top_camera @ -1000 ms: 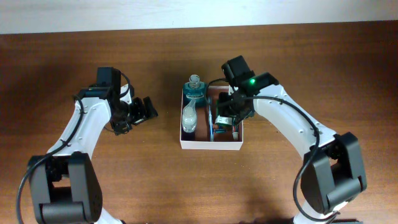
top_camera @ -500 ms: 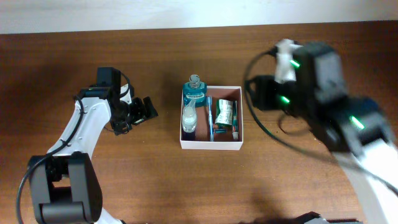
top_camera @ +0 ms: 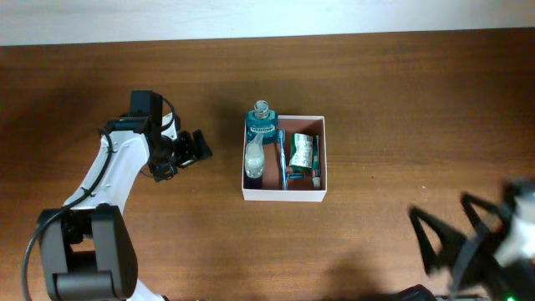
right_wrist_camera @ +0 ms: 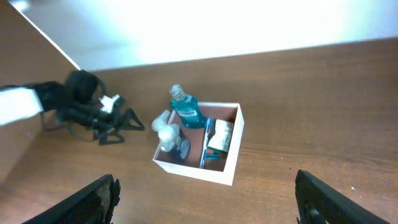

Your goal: Pack container

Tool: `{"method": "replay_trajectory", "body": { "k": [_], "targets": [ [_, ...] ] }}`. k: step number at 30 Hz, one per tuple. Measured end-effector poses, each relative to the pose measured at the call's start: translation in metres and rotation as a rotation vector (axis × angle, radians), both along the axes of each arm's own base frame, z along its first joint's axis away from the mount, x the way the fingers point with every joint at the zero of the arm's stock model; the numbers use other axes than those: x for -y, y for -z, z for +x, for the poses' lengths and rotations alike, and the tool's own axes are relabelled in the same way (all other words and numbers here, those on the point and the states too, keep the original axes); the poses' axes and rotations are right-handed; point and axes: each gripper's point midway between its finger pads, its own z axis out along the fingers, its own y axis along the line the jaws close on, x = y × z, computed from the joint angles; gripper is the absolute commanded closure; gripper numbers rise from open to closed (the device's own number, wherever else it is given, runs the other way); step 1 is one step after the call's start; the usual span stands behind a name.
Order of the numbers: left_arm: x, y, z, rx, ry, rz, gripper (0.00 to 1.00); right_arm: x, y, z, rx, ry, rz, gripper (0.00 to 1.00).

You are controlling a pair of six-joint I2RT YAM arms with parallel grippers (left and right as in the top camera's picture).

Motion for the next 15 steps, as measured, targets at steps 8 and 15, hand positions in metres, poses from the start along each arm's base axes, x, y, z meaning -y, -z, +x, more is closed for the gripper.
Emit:
{"method": "replay_trajectory", "body": {
  "k": [8, 15],
  "targets": [
    [0.0, 0.0, 0.0, 0.0, 0.0, 0.0, 0.01, 0.029, -0.009, -0.08, 0.203, 0.0, 0.068, 0.03],
    [0.0, 0.0, 0.0, 0.0, 0.0, 0.0, 0.01, 0.045, 0.005, -0.128, 0.295, -0.003, 0.089, 0.01]
  ]
}}
